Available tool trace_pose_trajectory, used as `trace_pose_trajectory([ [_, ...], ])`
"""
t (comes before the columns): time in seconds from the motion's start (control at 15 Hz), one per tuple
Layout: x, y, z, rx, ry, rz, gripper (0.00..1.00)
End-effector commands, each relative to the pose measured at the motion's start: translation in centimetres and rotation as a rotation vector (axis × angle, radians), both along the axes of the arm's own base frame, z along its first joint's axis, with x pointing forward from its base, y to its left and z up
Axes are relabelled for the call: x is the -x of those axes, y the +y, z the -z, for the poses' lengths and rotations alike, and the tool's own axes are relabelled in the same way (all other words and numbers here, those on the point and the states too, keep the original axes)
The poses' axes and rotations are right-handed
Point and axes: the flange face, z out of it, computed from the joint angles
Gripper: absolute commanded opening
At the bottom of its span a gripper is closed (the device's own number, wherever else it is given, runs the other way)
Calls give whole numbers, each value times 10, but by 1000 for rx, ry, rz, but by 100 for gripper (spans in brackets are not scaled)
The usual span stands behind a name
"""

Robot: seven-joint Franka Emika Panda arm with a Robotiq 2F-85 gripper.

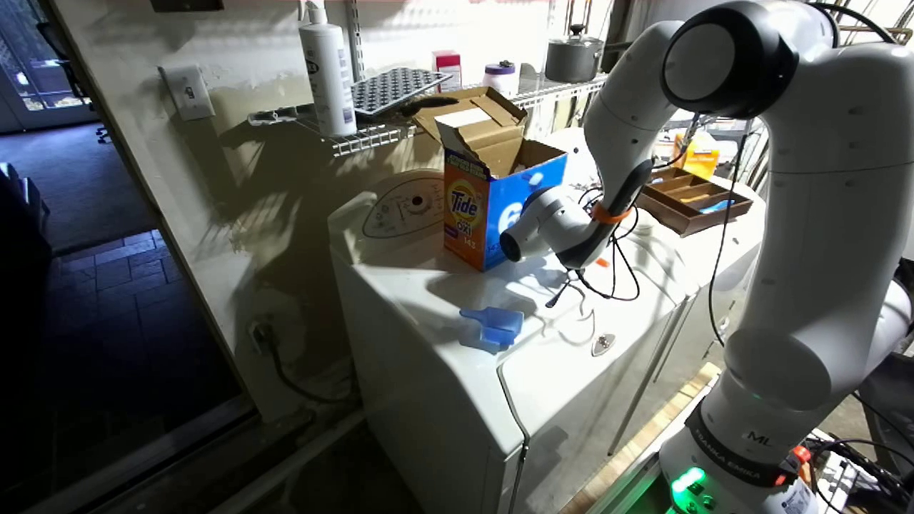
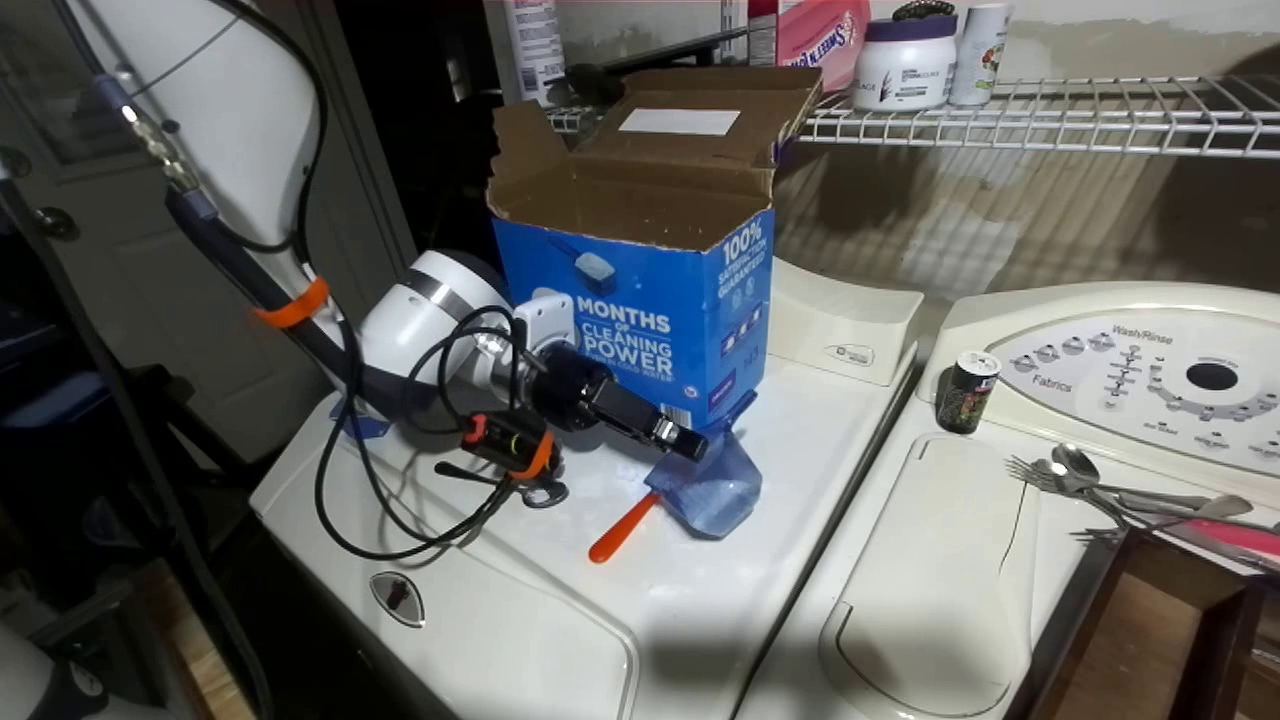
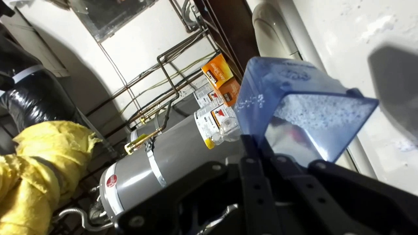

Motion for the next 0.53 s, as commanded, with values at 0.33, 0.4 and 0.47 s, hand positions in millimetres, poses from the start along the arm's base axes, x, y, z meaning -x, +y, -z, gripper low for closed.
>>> trace_pose_trajectory([
  [0.33, 2, -27, -37, -184, -182, 109, 1],
  [0.4, 3, -30, -41, -201, -205, 115, 1],
  [0.47, 4, -33, -46, -221, -231, 125, 1],
])
